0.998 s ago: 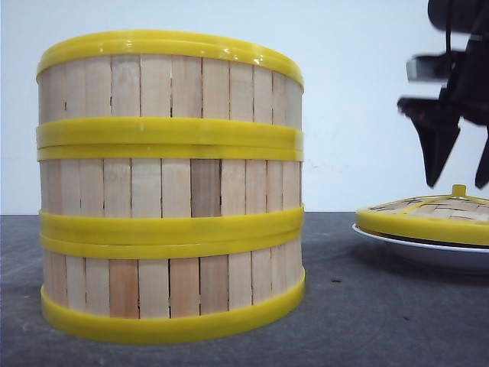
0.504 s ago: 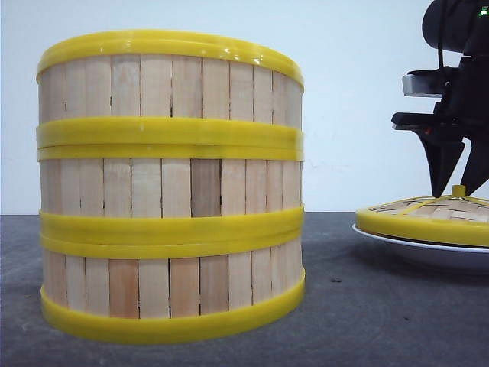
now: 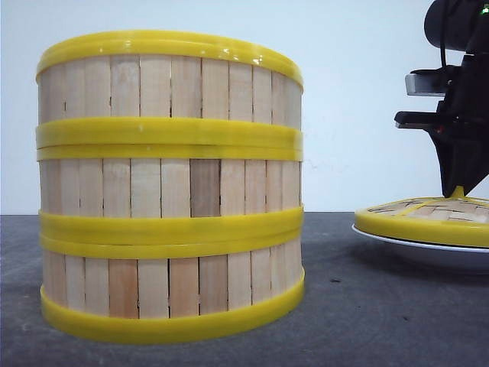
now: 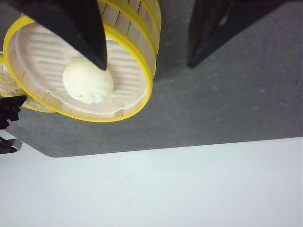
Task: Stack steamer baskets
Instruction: 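Lift the lid off the white plate and carry it over the stack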
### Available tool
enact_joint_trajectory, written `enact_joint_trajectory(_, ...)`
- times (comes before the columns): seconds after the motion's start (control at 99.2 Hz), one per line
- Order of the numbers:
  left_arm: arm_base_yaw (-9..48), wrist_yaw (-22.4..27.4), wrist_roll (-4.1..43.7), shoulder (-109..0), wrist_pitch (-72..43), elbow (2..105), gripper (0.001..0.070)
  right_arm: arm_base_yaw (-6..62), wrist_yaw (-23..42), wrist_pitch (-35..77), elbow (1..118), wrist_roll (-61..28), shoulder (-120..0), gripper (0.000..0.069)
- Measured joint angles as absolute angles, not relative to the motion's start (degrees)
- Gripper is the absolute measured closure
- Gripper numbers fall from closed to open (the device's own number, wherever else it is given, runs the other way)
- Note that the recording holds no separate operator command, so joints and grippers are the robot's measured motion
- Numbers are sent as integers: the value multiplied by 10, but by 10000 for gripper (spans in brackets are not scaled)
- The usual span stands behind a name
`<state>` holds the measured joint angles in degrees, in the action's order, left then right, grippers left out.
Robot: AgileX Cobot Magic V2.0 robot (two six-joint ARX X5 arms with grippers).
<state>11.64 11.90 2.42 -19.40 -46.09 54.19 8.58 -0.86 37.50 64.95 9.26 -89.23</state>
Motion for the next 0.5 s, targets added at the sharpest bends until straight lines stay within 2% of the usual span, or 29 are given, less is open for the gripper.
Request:
enact_joint_trajectory(0.202, 116, 119, 24, -194, -461, 542, 394, 86, -2, 420, 686, 88, -857, 633)
enact_joint_trajectory(0.504, 116, 119, 24, -194, -461, 542, 394, 105, -22, 553, 887, 72, -806, 633)
